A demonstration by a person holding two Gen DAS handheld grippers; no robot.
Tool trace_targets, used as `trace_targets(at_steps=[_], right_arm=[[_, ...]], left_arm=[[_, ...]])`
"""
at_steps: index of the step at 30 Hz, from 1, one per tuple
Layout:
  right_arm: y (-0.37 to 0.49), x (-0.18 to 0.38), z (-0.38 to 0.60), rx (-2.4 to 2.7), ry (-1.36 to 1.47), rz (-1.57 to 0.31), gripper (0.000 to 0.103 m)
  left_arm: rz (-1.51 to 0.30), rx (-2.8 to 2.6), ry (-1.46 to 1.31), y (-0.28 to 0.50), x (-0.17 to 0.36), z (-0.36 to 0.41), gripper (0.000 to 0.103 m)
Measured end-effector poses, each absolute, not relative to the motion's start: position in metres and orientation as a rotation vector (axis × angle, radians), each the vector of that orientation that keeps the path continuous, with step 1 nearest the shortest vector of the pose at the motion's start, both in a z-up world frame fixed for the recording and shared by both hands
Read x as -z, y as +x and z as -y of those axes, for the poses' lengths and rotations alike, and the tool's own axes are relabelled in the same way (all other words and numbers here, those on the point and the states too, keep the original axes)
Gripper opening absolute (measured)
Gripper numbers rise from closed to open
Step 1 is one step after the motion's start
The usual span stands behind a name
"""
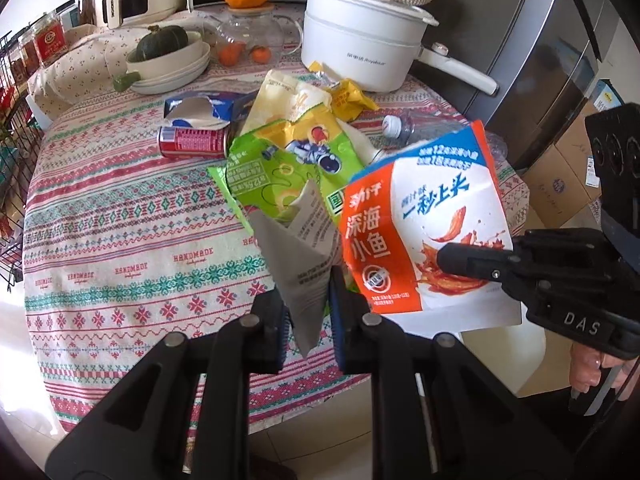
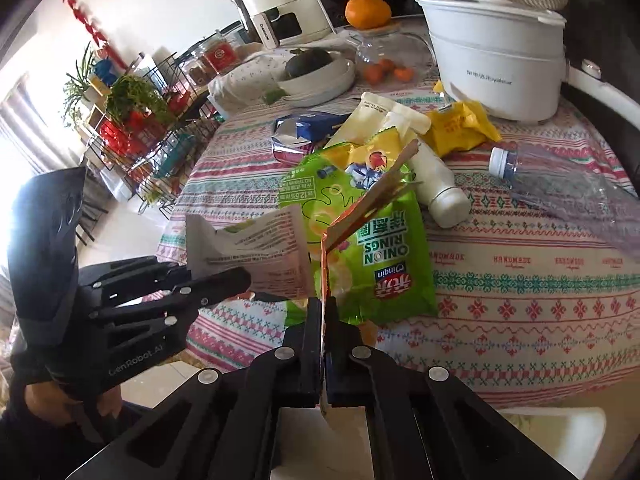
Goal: Collect trash
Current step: 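Grasp the orange-white snack bag with the right tool and lift it, then move both tools over the white bin and release the wrapper and snack bag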
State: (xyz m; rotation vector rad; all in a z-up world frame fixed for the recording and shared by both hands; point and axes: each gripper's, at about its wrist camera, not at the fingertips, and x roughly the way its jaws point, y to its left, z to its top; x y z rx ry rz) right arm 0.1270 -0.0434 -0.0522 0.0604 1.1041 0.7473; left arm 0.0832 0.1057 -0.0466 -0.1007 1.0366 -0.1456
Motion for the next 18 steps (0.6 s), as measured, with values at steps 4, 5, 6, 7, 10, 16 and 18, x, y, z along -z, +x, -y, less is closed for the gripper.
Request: trace_targets(at_steps=[4,5,6,7,10,16,18], right_arm=[[0.121,0.041,0.065,-0.718,0.097,-1.097,0.001],[0.120,0.037,0.072,-0.707,0.105,-1.088,0.001],[0.119,0.032,0.082,-0.692,0.117,-1.077,0.001],[0.117,0.028,0.089,-0.684,0.128,-1.070,0.001],[0.109,0.016,0.115,-0.640,0.127,-1.051,0.002],[0.084,0.012,0.173,-0.525,0.077,-1.056,0.002],[0.076,0.016,0.194,-0.487,0.069,-1.063,0.002]], left_arm=[[-1.008,0.172,-0.093,0.078,0.037,-0.100,0.019],[-1.002,0.179,-0.089,0.076,0.035,-0.097,0.019],[-0.998,0.187,-0.086,0.075,0.034,-0.094,0.019],[-0.997,0.195,-0.085,0.075,0.033,-0.092,0.019],[-0.998,0.235,-0.082,0.073,0.031,-0.080,0.019],[-1.016,0.381,-0.039,0.063,0.030,-0.031,0.019],[-1.026,0.442,-0.007,0.056,0.033,-0.008,0.019]])
